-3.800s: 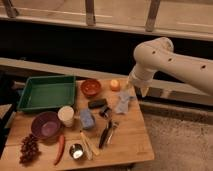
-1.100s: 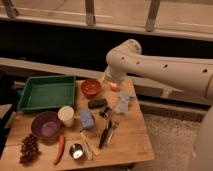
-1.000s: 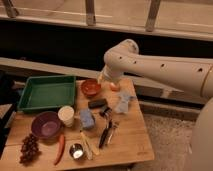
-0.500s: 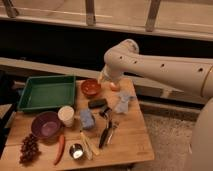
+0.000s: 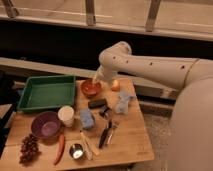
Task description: Stack bowls on top of each other
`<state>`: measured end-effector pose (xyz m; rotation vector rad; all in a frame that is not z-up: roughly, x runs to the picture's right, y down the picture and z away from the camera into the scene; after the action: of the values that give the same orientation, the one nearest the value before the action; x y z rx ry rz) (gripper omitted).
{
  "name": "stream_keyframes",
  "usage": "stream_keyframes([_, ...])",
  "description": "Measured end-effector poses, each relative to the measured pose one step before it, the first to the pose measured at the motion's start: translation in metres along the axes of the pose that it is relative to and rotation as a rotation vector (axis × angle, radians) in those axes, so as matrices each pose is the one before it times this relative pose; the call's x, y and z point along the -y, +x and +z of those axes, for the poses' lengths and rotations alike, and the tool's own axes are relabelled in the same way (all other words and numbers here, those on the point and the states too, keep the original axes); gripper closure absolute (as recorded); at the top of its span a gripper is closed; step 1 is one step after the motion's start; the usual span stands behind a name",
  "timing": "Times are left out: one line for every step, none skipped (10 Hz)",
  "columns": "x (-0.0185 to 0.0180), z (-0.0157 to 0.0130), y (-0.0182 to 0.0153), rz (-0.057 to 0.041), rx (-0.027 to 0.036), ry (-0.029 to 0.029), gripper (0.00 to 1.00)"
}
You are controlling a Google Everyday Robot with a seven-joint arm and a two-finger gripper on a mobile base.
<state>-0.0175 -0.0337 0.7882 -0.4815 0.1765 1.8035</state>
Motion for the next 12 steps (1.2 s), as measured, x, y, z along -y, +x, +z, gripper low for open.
stream_keyframes([-0.01018, 0.01344, -0.00026, -0.00401, -0.01447, -0.00513, 0.35])
stream_keyframes([-0.00940, 0.01680, 0.00173, -0.00251, -0.02132, -0.00630, 0.35])
stream_keyframes([-0.00180, 0.02040, 0.00038, 0.00322, -0.02551, -0.00198, 0.35])
stream_keyframes([-0.00066, 0.02071, -0.00154, 0.01018, -0.02619, -0.00743, 0.35])
stream_keyframes([0.00009, 0.01361, -0.00307, 0.00986, -0.01639, -0.00303, 0.35])
stream_keyframes([-0.00353, 0.01245, -0.00637, 0.00946, -0.01329, -0.00548, 0.35])
stream_keyframes([0.00099, 0.00908, -0.01303, 0.01531, -0.00687, 0.00023, 0.35])
stream_keyframes([0.00060, 0.00274, -0.00826, 0.00957, -0.00051, 0.00104, 0.35])
stream_keyframes([0.00376, 0.00399, -0.00864, 0.01252, 0.00033, 0.00818, 0.35])
stream_keyframes([0.00309, 0.00428, -0.00768, 0.01177, 0.00017, 0.01465, 0.35])
stream_keyframes([0.00387, 0.00307, -0.00485, 0.01154, -0.00151, 0.01183, 0.35])
stream_keyframes([0.00822, 0.00195, -0.00408, 0.01543, -0.00081, 0.01395, 0.35])
